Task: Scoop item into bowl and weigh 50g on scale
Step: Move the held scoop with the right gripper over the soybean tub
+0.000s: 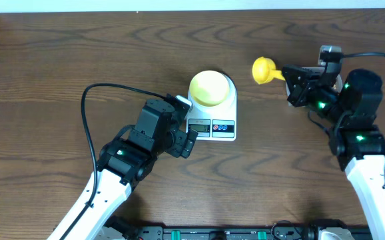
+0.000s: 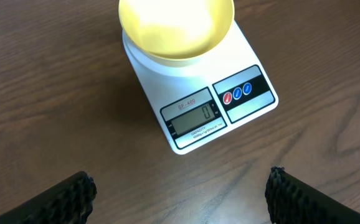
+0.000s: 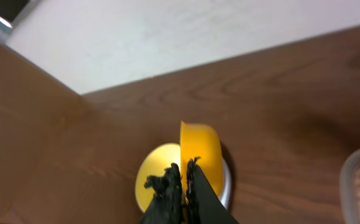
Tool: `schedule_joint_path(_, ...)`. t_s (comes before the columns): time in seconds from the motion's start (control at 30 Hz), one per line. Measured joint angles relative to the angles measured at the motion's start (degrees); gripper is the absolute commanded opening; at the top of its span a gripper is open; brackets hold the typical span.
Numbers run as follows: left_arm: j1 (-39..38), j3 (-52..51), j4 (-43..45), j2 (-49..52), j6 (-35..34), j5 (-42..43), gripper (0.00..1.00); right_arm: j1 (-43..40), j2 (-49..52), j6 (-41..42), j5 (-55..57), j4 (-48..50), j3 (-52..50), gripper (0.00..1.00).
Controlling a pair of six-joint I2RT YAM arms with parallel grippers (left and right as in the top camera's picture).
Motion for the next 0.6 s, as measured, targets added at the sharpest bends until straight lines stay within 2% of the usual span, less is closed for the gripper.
schedule_joint_path(0.23, 0.00, 0.00, 0.00, 0.00, 0.00, 0.02, 0.89, -0.39, 0.00, -9.60, 9.01, -18.45, 11.50, 0.01)
schedule_joint_path(0.6, 0.00, 0.00, 0.02, 0.00, 0.02, 0.00, 0.89, -0.39, 1.25, -17.92, 28.48, -25.81, 14.14, 0.01)
